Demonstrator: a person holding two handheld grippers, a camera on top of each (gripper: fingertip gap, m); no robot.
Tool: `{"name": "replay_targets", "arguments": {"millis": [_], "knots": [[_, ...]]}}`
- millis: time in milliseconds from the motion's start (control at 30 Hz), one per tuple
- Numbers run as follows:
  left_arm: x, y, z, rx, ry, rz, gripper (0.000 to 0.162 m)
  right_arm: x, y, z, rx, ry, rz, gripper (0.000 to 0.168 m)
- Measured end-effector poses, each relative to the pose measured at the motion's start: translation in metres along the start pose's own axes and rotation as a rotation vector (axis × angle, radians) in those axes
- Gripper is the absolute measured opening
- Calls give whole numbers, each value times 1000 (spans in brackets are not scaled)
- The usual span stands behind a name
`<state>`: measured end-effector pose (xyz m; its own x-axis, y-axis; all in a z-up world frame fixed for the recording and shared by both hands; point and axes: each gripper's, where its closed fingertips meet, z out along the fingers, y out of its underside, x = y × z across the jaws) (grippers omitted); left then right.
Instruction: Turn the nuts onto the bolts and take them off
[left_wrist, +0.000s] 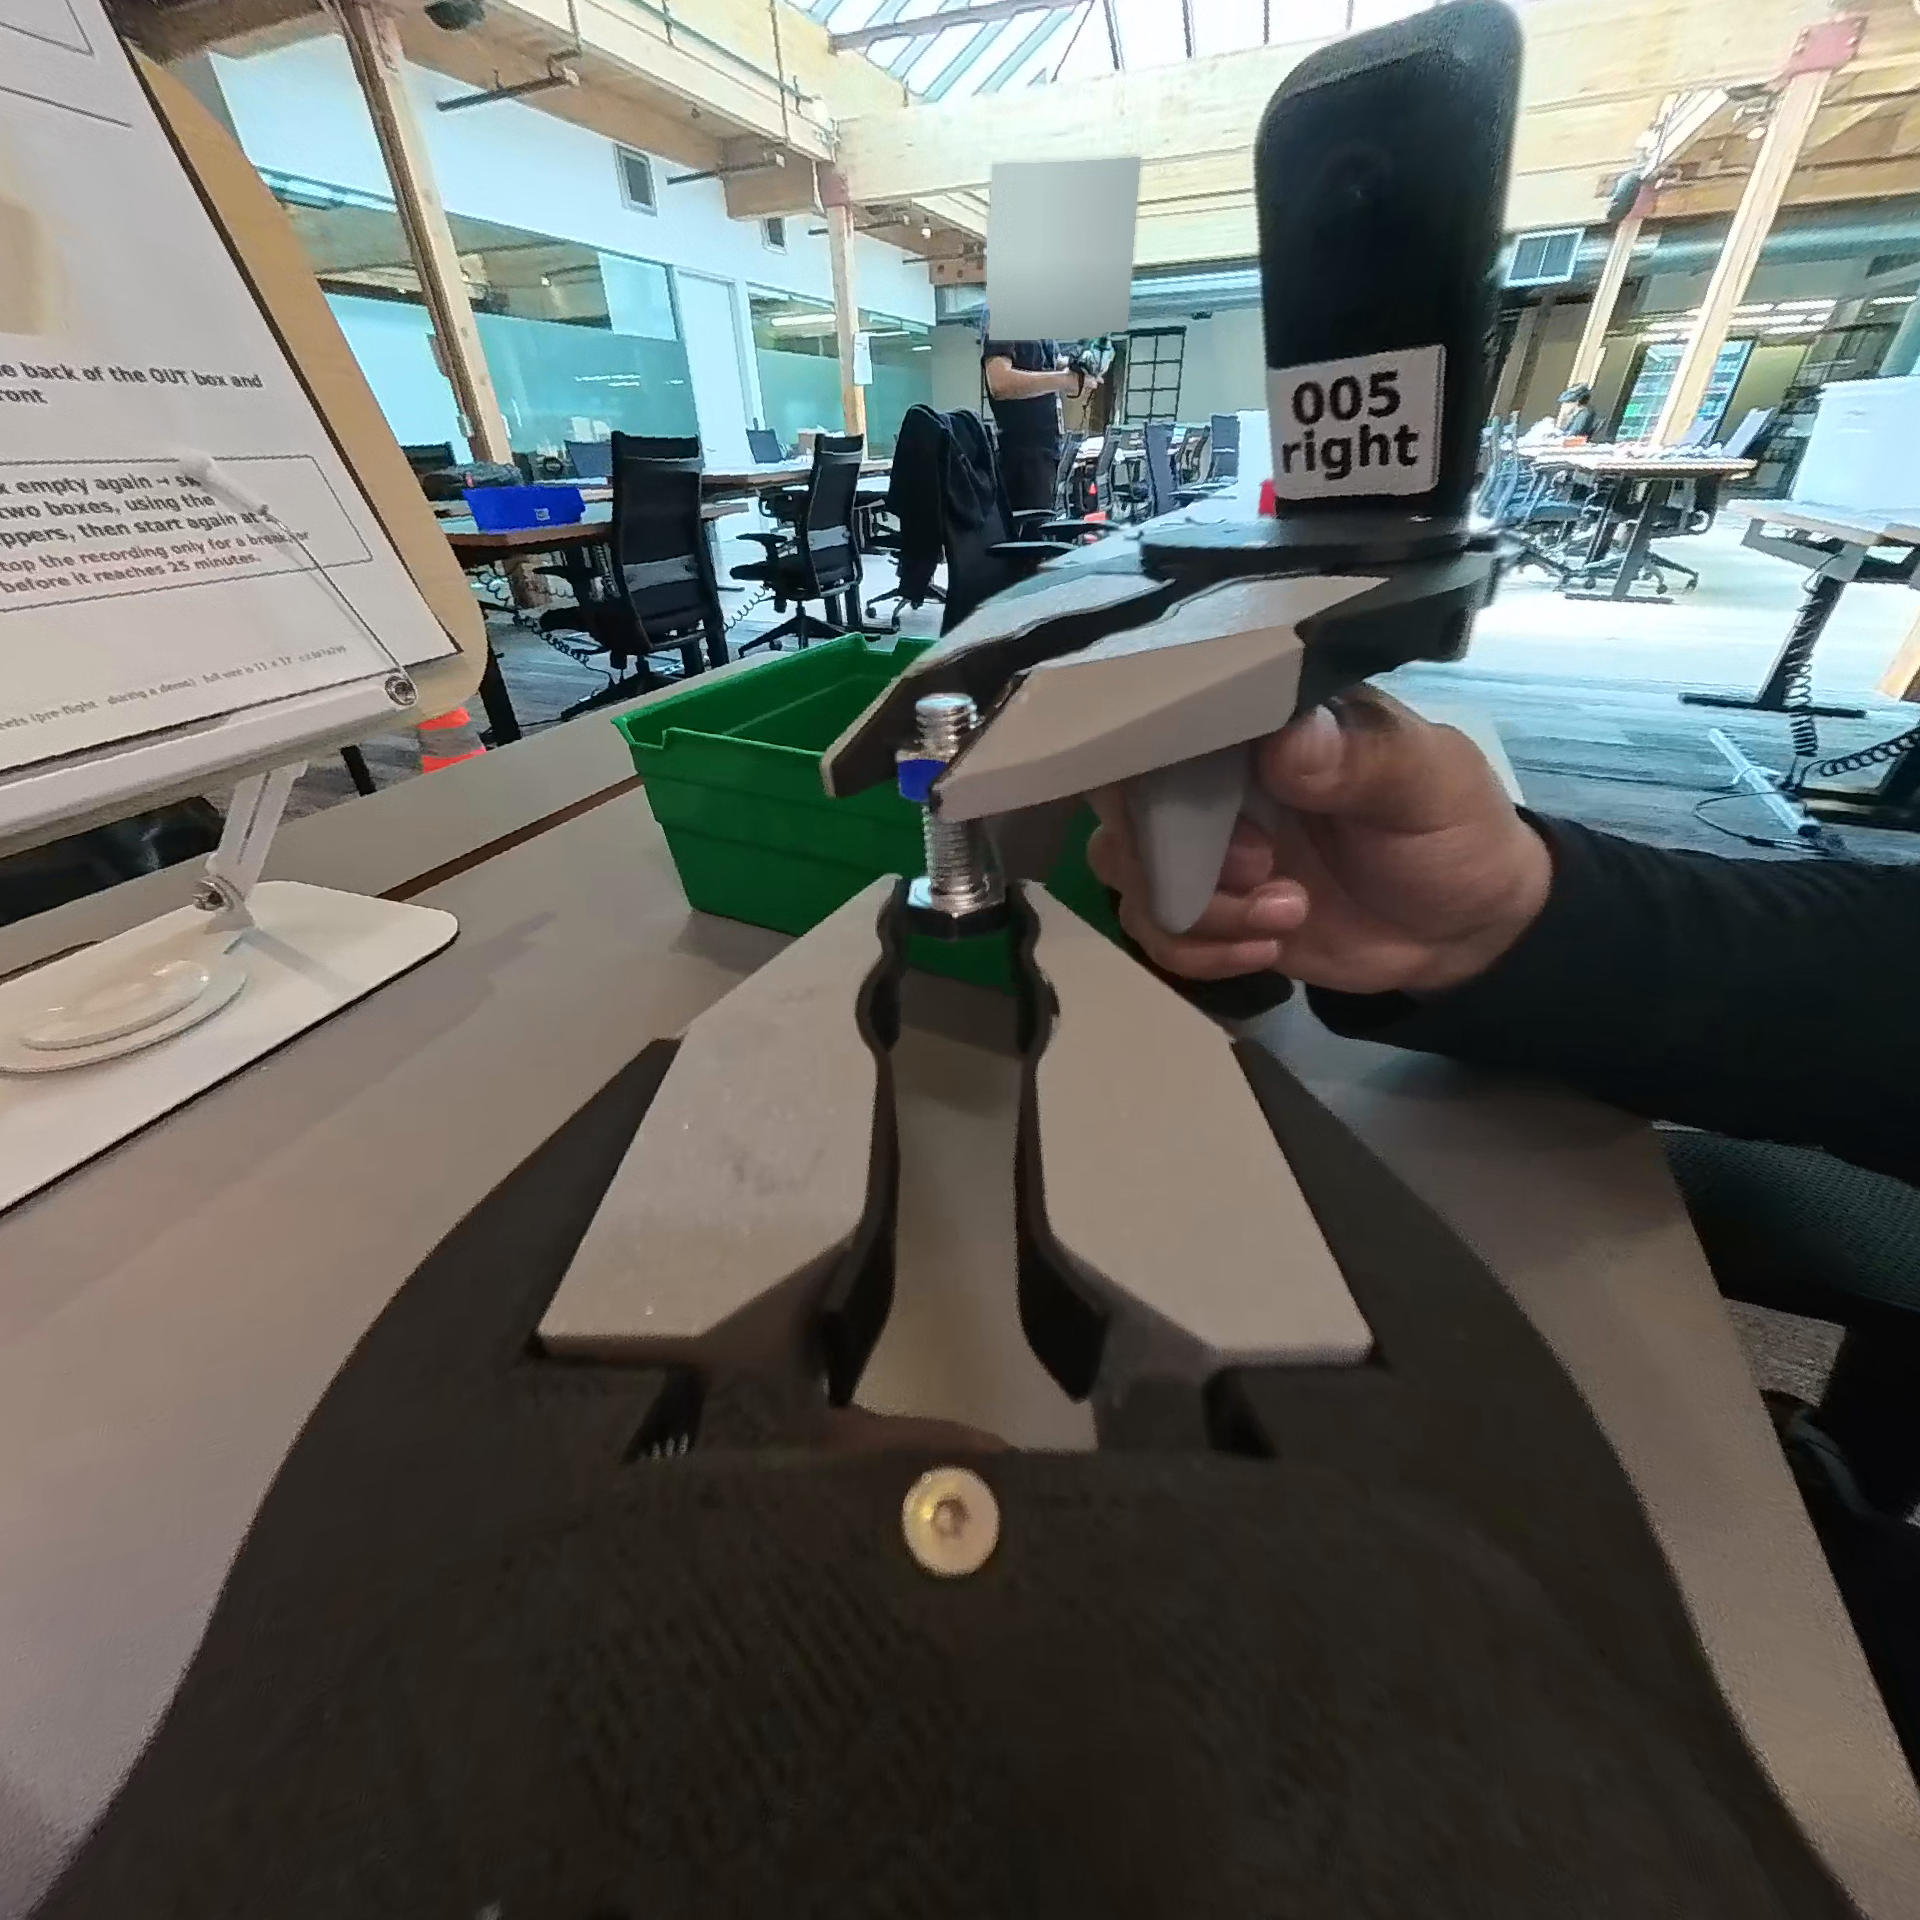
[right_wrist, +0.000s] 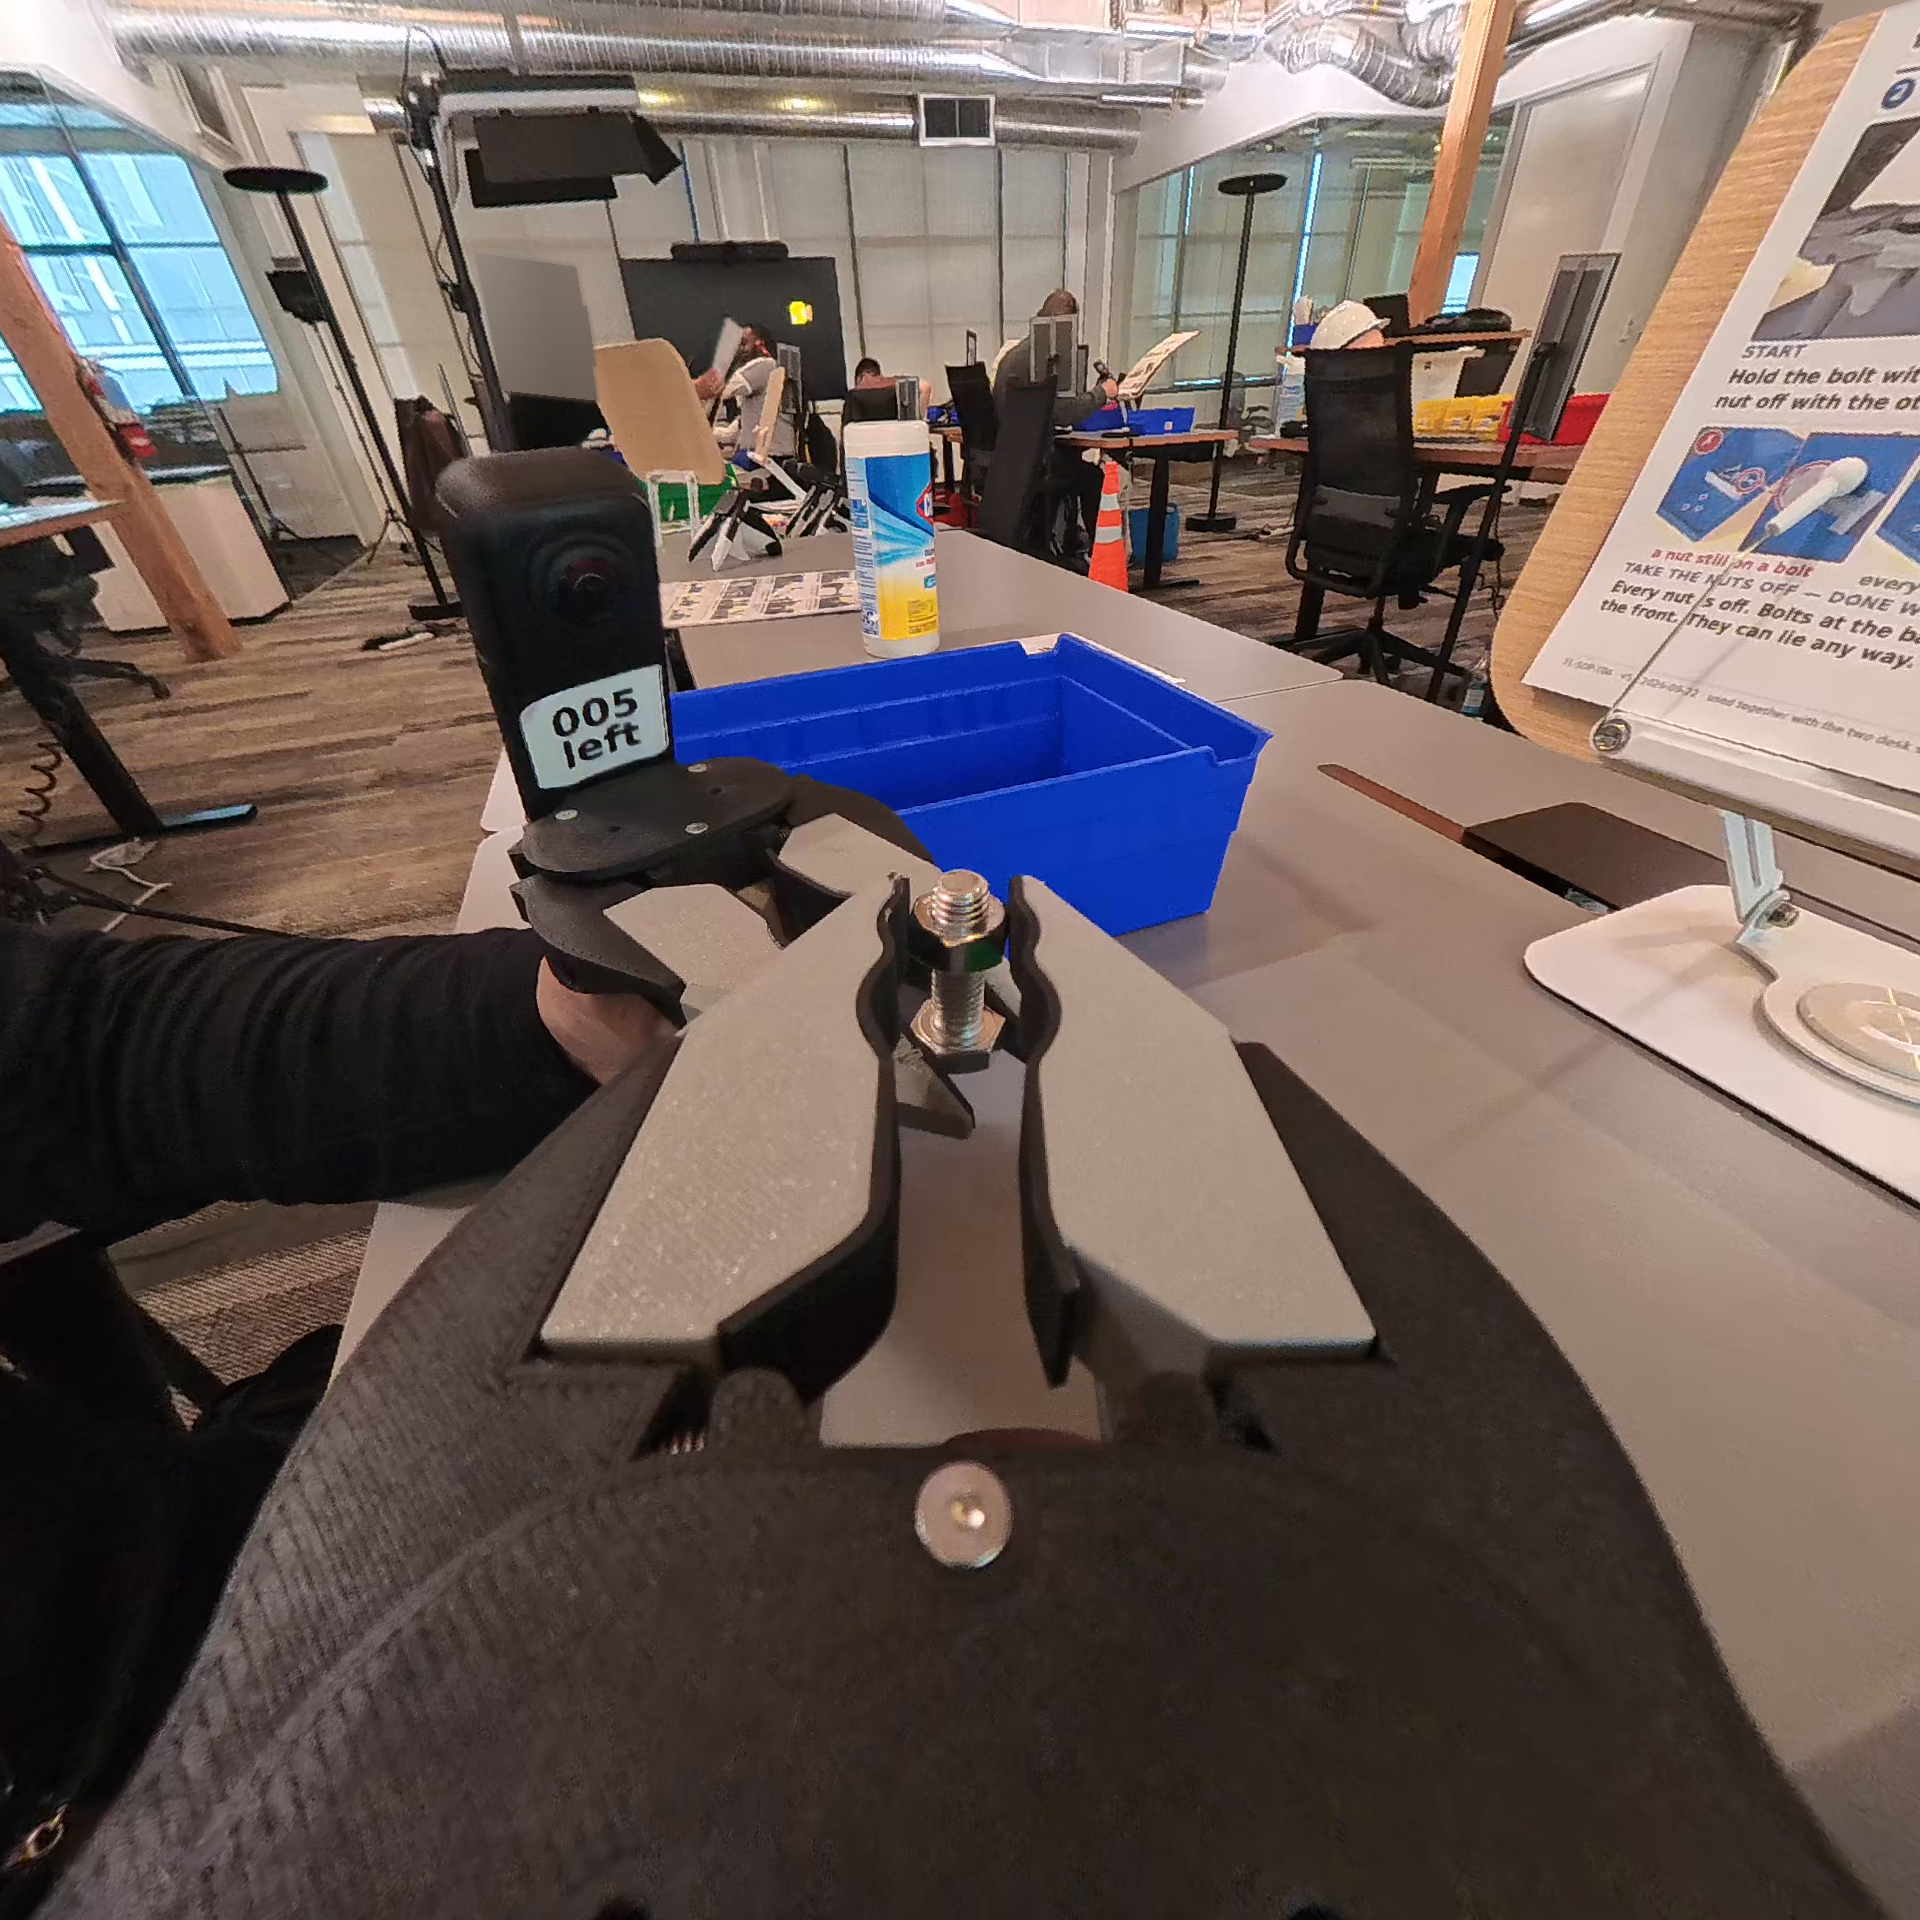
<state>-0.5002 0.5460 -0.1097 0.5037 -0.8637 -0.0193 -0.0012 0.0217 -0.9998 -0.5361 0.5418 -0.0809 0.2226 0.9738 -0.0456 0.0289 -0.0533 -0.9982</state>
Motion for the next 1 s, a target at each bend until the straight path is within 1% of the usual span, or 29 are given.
{"name": "replay_targets", "arguments": {"millis": [133, 167, 233, 367, 500, 533, 633, 733, 900, 1000], "knots": [[-5, 3, 0, -23, -47, 40, 15, 3, 2, 0, 0, 8, 13, 16], [-8, 3, 0, -23, -66, 39, 16, 4, 1, 0, 6, 11, 19, 19], [-15, 4, -1, -29, -93, 21, 16, 5, -2, -1, 29, 12, 35, 30], [-32, 3, -7, -15, -163, -32, 15, 6, 0, 0, 21, 11, 46, 34], [-29, 2, -6, -12, -145, -29, 15, 4, 3, 3, 11, 9, 38, 36], [-24, 2, -5, -16, -127, -20, 15, 4, 4, 3, 13, 8, 36, 37], [-6, 4, 1, -28, -47, 7, 15, -1, 4, 6, 17, -24, 52, 33], [-6, 6, 3, -42, -70, 44, 15, -2, 6, 8, 13, -33, 65, 34], [-29, 2, -6, -12, -147, -38, 15, 6, 0, 2, 38, 8, 63, 34], [-23, 1, -5, -6, -101, -63, 15, 5, 1, 3, 40, -4, 74, 35]]}}
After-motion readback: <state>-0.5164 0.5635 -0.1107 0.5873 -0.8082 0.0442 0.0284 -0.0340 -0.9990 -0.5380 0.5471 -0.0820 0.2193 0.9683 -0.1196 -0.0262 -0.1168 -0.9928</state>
